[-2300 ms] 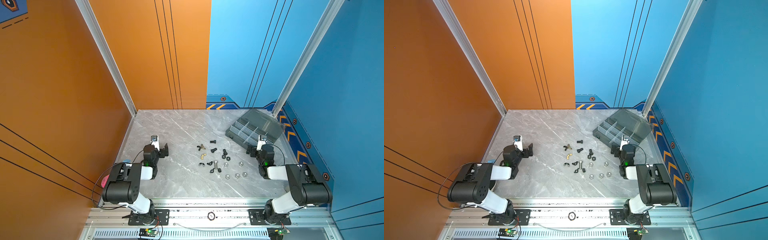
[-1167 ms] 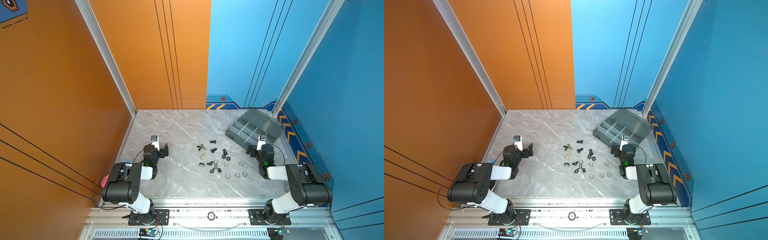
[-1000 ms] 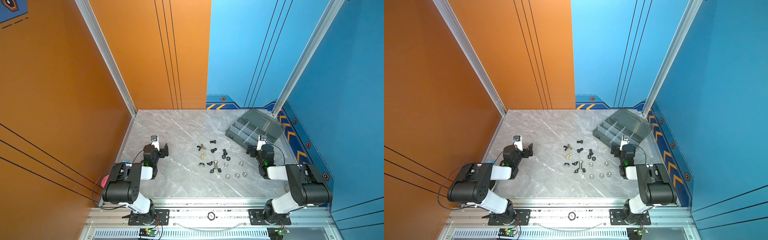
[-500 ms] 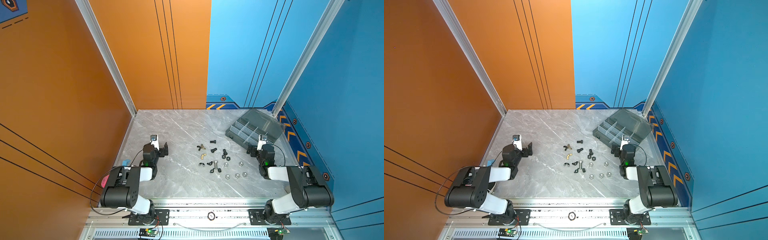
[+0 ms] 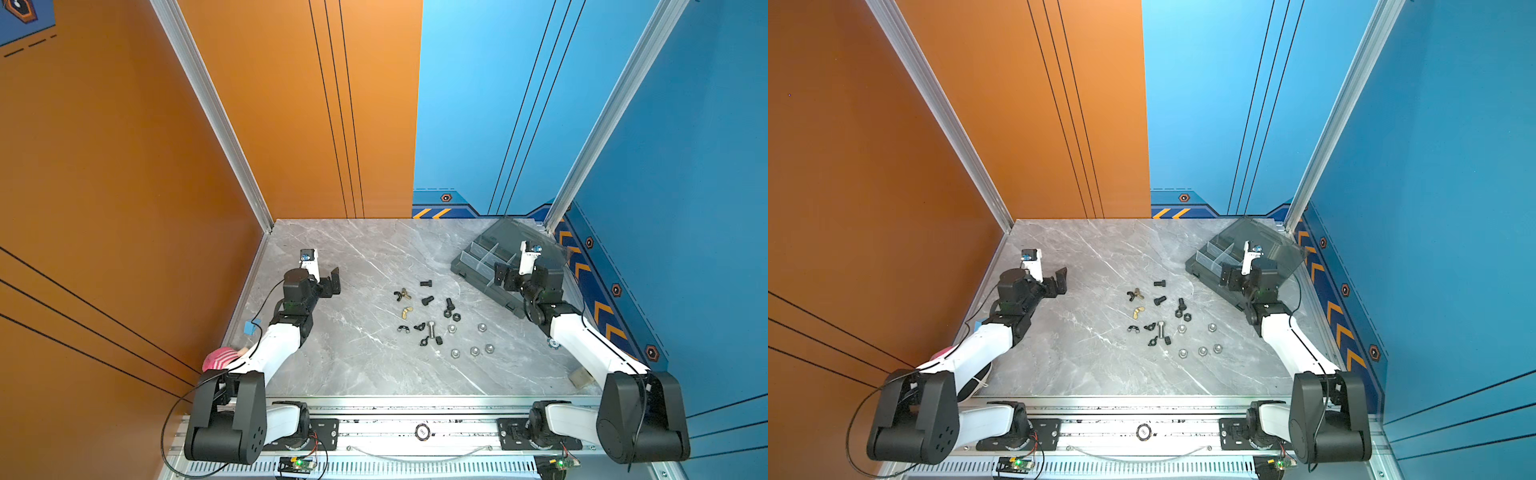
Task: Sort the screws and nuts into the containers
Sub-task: 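Move the right gripper over the brass wing nut in the parts pile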
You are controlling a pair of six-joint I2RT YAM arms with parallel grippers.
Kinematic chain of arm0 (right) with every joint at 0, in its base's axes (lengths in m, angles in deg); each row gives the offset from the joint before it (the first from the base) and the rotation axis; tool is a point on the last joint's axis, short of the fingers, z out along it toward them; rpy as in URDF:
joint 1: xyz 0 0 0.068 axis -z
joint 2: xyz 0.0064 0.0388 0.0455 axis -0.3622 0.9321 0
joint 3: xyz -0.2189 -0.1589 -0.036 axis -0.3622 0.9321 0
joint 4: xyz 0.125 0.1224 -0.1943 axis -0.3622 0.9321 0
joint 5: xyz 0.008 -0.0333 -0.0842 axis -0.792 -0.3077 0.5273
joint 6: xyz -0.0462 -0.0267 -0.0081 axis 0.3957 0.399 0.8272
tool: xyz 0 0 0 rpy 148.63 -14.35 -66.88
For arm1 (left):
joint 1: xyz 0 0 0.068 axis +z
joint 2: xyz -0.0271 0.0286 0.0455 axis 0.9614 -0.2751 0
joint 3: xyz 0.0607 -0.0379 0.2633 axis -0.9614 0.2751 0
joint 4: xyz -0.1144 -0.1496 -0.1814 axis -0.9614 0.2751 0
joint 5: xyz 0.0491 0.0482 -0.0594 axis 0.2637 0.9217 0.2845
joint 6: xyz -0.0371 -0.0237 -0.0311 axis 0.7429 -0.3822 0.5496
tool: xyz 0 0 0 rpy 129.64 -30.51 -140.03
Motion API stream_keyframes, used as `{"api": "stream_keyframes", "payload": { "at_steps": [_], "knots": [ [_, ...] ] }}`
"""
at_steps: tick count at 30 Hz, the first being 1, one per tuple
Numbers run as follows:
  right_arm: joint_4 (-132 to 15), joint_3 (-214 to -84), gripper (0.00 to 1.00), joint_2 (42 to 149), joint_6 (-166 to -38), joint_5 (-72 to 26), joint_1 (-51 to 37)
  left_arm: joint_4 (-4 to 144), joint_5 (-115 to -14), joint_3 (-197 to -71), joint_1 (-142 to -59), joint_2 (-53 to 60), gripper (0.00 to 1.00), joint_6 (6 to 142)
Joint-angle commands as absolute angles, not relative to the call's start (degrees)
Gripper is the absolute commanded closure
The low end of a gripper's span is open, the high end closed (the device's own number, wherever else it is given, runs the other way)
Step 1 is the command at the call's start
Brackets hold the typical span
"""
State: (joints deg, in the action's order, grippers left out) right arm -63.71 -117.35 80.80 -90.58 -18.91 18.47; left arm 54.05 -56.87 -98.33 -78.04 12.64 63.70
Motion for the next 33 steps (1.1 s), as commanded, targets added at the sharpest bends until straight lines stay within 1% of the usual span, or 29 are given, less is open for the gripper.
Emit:
{"api": "stream_keyframes", "payload": {
  "at_steps": [1, 4, 7, 9, 12, 19, 24, 29, 32, 33],
  "knots": [
    [-45.66, -125.26, 0.0, 82.77, -92.83, -26.71, 15.77, 67.06, -63.24, -102.91, -79.44, 10.69, 0.02, 70.75],
    [-37.96, -132.47, 0.0, 86.09, -93.74, -29.06, 12.31, 70.19, -69.44, -106.07, -80.9, 8.2, 0.02, 74.54],
    [-33.28, -138.5, 0.0, 89.64, -94.88, -29.34, 7.67, 70.4, -73.0, -107.34, -82.66, 6.52, 0.02, 79.06],
    [-31.25, -142.07, 0.01, 92.23, -95.57, -29.65, 4.73, 69.67, -74.63, -107.42, -83.88, 5.98, 0.02, 81.21],
    [-29.04, -147.24, 0.02, 96.91, -97.51, -28.96, 0.77, 69.73, -74.25, -107.2, -85.72, 6.11, 0.02, 83.08],
    [-28.26, -155.44, 0.11, 109.23, -101.43, -25.56, -5.81, 71.89, -74.98, -106.85, -86.0, 7.06, 0.02, 85.54],
    [-28.61, -159.25, 0.18, 116.5, -101.72, -25.35, -9.48, 74.08, -76.25, -107.19, -85.89, 7.27, 0.02, 85.85],
    [-28.64, -161.98, 0.24, 120.31, -101.97, -25.84, -11.33, 73.89, -77.04, -106.29, -85.55, 7.82, 0.02, 86.62],
    [-29.05, -162.38, 0.3, 121.71, -102.82, -26.18, -11.9, 74.36, -77.43, -106.05, -85.14, 8.18, 0.02, 86.65],
    [-29.34, -162.42, 0.33, 122.19, -103.18, -26.43, -12.01, 74.42, -77.43, -105.9, -84.93, 8.32, 0.02, 86.67]
  ]
}}
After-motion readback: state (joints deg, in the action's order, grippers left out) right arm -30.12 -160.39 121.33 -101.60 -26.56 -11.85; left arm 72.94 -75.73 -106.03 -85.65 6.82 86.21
